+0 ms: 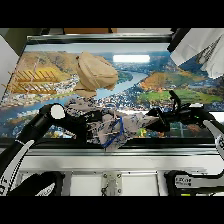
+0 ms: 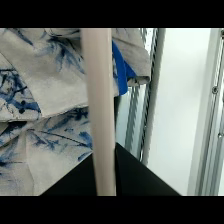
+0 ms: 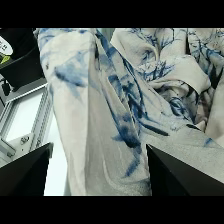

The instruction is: Fold the clothes and pants, and hang the long-sleeved shirts on hangers.

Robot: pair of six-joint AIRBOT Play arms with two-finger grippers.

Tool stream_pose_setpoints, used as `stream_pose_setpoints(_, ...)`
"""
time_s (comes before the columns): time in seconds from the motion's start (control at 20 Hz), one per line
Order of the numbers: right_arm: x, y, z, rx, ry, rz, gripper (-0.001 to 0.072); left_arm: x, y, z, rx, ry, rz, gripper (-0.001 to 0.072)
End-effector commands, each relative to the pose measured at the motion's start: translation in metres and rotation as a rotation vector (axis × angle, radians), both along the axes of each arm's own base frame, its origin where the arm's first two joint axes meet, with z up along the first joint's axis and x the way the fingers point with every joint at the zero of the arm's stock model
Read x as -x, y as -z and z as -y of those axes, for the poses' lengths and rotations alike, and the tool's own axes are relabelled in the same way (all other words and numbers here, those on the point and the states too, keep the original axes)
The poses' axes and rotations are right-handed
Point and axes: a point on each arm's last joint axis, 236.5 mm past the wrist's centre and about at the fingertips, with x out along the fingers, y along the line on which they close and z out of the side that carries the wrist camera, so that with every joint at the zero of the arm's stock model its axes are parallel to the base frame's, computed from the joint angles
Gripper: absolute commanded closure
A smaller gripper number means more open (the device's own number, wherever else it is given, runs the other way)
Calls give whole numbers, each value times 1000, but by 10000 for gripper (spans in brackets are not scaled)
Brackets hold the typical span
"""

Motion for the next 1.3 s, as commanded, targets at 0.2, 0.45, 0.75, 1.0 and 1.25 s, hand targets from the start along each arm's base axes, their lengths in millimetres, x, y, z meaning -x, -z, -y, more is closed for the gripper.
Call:
stream_pose_setpoints(0.2, -1, 0, -2, -4, 4, 1, 65, -1, 0, 1, 2, -3, 6, 692)
stream_pose_setpoints(0.45, -3, -3, -8, -17, 7, 7, 65, -1, 0, 1, 2, -3, 6, 692)
stream_pose_setpoints(0.75, -4, 0, -10, -4, 7, 9, 65, -1, 0, 0, 1, -2, 5, 692)
stream_pose_setpoints(1.0, -5, -1, -10, -8, 9, 10, 65, -1, 0, 0, 1, -2, 5, 692)
stream_pose_setpoints(1.25, -5, -1, -10, -7, 9, 9, 65, -1, 0, 0, 1, -2, 5, 692)
